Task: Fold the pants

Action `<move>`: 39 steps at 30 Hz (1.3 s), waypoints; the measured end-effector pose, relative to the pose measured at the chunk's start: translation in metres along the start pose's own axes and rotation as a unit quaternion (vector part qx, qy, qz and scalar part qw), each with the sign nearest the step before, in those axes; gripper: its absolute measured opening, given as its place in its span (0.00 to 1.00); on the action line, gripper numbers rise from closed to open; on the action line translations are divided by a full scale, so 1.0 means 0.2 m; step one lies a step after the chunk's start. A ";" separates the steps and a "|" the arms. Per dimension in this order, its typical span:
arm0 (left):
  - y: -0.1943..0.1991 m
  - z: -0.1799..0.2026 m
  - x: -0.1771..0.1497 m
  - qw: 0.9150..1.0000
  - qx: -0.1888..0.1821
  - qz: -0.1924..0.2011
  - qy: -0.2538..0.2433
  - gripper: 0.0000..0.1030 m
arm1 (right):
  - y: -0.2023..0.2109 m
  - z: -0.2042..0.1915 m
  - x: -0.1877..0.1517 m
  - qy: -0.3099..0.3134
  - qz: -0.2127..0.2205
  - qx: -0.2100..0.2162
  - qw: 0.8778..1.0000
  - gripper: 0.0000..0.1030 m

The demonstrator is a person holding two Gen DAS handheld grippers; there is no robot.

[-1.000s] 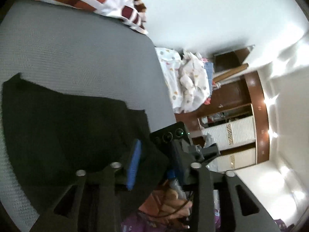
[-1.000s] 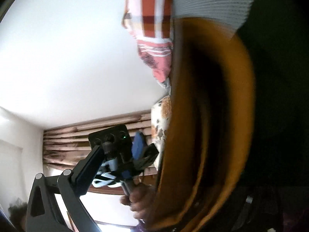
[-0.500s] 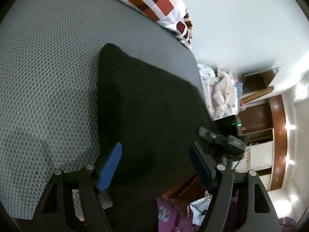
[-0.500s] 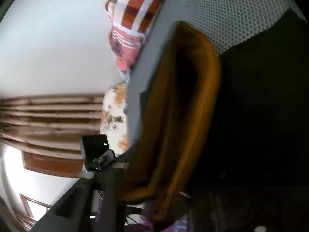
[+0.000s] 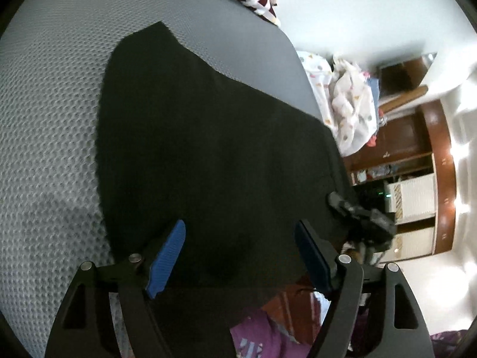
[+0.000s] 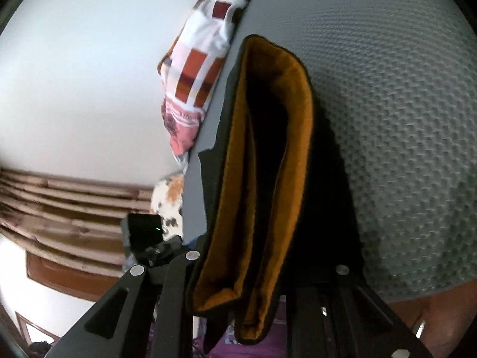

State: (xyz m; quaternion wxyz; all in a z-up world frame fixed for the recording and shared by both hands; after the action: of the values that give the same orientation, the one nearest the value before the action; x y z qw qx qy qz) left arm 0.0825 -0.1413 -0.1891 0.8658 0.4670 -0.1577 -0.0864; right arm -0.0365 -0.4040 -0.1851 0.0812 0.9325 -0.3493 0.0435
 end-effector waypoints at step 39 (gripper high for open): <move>0.26 -0.42 0.02 0.993 0.022 0.091 0.077 0.79 | -0.15 0.09 0.04 0.046 -0.055 -0.080 0.994 0.32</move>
State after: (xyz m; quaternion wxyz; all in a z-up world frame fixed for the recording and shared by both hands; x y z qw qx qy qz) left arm 0.1171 -0.0483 -0.1887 0.8691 0.4750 -0.1338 0.0322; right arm -0.0105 -0.3900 -0.2047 0.1739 0.9377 -0.2961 0.0536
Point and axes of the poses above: each gripper's, at about its wrist camera, not at the fingertips, and y roughly against the way its jaws point, z to its right, x to its top, the point moved 3 cm from there along -y, roughly the way its jaws point, and after that the axes turned 15 degrees about x, right-handed, at the moved point
